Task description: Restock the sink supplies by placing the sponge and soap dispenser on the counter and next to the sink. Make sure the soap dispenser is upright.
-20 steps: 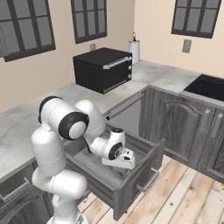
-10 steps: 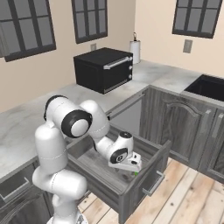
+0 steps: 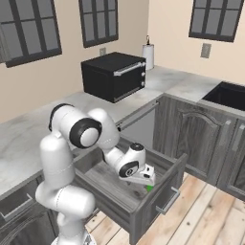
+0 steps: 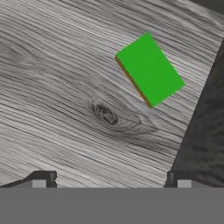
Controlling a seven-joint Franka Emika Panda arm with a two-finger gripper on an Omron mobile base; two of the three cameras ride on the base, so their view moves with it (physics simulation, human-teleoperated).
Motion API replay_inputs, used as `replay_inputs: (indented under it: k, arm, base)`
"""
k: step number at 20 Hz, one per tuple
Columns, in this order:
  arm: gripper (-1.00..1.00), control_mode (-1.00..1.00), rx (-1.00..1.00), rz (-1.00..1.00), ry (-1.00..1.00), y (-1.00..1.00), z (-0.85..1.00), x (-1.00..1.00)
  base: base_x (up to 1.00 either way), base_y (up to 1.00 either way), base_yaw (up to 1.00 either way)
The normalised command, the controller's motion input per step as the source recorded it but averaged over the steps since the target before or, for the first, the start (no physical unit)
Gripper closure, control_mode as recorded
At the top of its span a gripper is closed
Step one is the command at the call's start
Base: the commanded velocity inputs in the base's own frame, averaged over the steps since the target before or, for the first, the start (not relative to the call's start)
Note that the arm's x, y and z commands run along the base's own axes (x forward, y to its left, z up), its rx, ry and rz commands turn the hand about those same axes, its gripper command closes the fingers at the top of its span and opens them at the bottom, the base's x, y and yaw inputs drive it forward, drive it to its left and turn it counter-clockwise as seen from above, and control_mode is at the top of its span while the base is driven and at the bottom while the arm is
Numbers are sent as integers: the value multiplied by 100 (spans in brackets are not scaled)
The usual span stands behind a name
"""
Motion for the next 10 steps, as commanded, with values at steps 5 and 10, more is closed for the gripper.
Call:
replay_inputs:
  k: [5,10]
  arm:
    - [-100,-100,0,2,0,0,0,41]
    - [-100,-100,0,8,1,-12,-4,37]
  base:
    - [0,0,0]
    - [0,0,0]
